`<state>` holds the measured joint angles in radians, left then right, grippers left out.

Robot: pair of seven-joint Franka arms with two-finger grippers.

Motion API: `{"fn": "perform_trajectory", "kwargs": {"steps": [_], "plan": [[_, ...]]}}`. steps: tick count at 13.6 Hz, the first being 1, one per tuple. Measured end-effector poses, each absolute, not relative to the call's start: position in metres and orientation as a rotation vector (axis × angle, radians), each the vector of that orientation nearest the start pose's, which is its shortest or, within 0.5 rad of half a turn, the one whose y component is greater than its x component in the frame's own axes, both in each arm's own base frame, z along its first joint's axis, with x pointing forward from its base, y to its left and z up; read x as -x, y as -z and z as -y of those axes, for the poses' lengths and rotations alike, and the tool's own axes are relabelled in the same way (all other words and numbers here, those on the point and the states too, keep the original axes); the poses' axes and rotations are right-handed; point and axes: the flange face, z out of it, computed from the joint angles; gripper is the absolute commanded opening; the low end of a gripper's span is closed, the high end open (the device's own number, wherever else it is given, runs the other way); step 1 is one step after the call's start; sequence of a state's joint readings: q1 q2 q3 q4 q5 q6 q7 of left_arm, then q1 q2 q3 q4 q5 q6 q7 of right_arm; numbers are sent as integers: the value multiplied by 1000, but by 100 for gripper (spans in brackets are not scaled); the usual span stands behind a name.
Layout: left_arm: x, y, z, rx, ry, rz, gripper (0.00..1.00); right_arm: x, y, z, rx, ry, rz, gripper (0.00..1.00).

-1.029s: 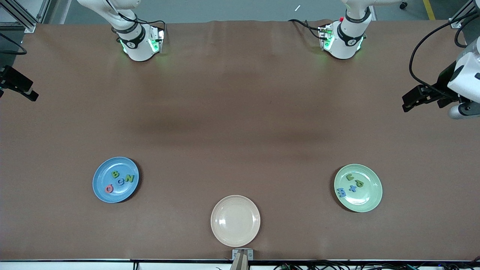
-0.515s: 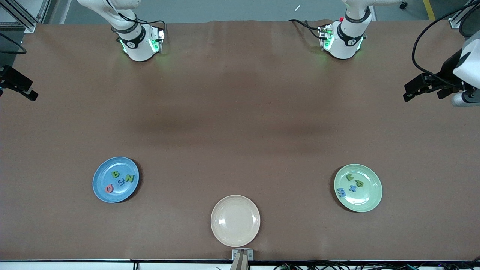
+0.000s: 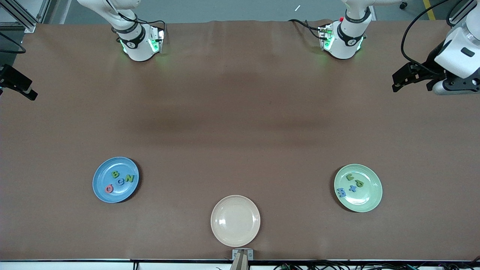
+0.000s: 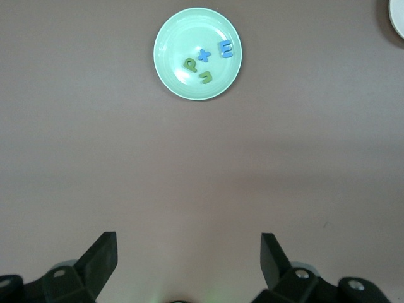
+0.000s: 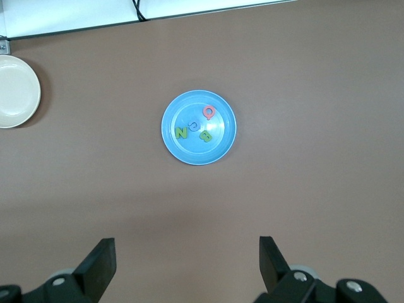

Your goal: Sort uppercase to blue plate, lowercase to green plate

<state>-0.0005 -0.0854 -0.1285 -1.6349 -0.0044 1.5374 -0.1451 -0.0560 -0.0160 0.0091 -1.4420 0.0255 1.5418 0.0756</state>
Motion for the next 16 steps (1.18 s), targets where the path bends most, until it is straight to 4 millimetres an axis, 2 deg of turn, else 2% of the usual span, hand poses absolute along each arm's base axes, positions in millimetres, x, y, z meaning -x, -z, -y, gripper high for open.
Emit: {"fn": "perform_trajectory", "kwargs": {"steps": [3, 8, 16], "plan": [[-516, -642, 69, 3133, -3, 26, 100, -545, -691, 23, 3104, 180, -187, 100], [-518, -651, 51, 3135, 28, 53, 100, -545, -691, 23, 3104, 180, -187, 100], [-517, -657, 57, 3136, 46, 30, 100, -545, -691, 23, 3104, 180, -187, 100]]}}
